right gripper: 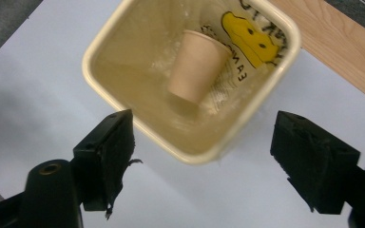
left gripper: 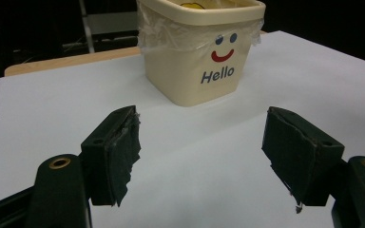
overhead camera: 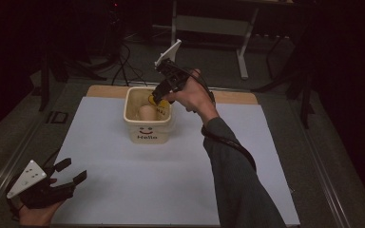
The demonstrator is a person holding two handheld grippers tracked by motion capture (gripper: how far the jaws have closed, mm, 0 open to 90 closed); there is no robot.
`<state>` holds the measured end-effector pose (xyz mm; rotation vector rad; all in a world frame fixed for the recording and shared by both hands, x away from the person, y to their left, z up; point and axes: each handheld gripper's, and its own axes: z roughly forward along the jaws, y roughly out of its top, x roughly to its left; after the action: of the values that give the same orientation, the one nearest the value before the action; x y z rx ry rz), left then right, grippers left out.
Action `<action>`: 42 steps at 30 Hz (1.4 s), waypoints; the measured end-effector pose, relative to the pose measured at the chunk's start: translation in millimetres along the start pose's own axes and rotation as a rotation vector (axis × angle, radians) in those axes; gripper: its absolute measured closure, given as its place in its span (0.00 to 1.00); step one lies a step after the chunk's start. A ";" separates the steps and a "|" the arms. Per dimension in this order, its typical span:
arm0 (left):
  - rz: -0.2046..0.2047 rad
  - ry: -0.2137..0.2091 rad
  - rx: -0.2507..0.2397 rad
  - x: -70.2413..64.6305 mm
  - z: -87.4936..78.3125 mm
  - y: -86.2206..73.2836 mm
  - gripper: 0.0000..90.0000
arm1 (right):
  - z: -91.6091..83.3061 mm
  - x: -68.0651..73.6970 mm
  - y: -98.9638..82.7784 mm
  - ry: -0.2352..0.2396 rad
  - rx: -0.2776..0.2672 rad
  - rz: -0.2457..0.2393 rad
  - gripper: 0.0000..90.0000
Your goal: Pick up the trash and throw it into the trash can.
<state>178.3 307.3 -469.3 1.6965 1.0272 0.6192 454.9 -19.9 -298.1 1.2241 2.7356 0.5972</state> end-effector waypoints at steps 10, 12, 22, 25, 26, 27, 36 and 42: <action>0.003 0.001 0.002 -0.5 -0.1 -0.1 0.32 | -23.7 -38.0 -30.3 -0.001 -0.033 0.026 0.42; 0.002 0.002 0.001 -0.6 0.2 -0.1 0.32 | -27.2 -45.4 -38.3 -0.004 -0.038 0.025 0.44; -0.001 0.003 0.002 -1.0 0.8 -0.1 0.32 | -40.4 -72.7 -82.3 0.006 -0.119 0.003 0.47; 0.000 0.002 0.003 -1.3 0.8 0.1 0.32 | -42.5 -77.8 -93.1 0.012 -0.148 0.009 0.45; -0.001 0.002 0.002 -1.4 0.8 0.2 0.32 | -42.9 -79.4 -97.0 0.018 -0.163 0.012 0.44; 0.000 0.003 0.001 -1.4 0.5 0.3 0.32 | -43.0 -80.6 -101.1 0.018 -0.170 0.011 0.43; 0.000 0.006 -0.004 -0.9 -0.2 0.4 0.32 | -41.2 -94.7 -147.3 -0.018 -0.274 0.012 0.38; 0.001 0.006 0.001 -1.9 1.2 0.4 0.32 | -35.6 -100.8 -183.1 -0.016 -0.349 0.035 0.34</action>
<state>178.5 305.0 -469.1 1.6970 1.0311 0.6248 386.7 -215.4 -343.5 1.1828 2.4596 1.0113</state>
